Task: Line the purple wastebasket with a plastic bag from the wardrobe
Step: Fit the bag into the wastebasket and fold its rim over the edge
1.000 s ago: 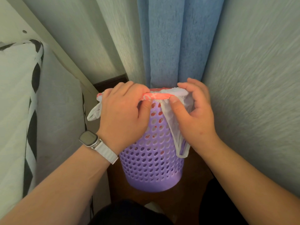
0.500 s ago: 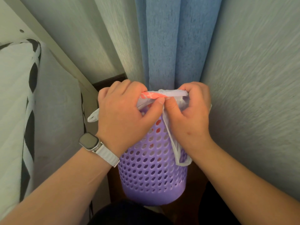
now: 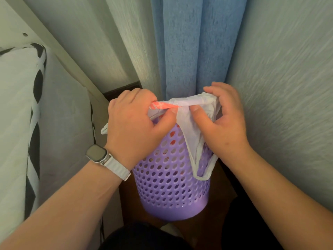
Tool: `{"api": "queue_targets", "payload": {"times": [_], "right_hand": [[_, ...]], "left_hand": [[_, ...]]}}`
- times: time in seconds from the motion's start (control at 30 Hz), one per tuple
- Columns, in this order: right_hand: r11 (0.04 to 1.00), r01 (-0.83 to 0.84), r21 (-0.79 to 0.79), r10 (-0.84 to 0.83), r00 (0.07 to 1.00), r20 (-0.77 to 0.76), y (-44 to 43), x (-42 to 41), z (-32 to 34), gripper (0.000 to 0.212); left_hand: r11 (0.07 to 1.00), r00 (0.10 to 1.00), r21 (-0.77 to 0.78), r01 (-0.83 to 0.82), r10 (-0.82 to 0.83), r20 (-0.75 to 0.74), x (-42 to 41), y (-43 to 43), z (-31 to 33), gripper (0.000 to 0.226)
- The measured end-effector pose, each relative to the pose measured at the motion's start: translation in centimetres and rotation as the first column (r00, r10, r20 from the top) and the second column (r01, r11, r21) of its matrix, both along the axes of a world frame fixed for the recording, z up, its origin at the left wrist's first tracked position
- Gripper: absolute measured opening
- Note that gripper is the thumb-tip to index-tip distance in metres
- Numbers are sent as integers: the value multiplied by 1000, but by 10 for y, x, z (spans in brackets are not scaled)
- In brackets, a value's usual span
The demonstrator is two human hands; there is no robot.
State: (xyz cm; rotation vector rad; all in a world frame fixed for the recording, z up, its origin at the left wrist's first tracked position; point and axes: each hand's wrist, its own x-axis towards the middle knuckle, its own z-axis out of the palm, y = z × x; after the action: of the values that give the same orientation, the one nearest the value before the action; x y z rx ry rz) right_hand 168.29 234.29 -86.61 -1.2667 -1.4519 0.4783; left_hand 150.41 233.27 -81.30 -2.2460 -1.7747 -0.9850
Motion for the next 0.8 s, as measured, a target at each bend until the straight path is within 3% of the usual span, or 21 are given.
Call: {"api": "queue_targets", "payload": {"times": [0.27, 0.43, 0.57, 0.8], "right_hand": [[998, 32, -60, -40, 992, -123, -2, -9, 3, 33], [997, 66, -35, -69, 994, -82, -4, -16, 7, 35], [997, 70, 11, -70, 997, -20, -7, -20, 8, 30], [997, -66, 33, 67, 998, -22, -4, -13, 6, 25]], "left_hand": [[998, 998, 60, -21, 17, 54, 2, -1, 0, 56], [988, 994, 152, 5, 12, -110, 3, -5, 4, 30], [992, 989, 62, 112, -105, -107, 7, -7, 6, 24], [997, 994, 9, 76, -75, -79, -1, -2, 1, 25]]}}
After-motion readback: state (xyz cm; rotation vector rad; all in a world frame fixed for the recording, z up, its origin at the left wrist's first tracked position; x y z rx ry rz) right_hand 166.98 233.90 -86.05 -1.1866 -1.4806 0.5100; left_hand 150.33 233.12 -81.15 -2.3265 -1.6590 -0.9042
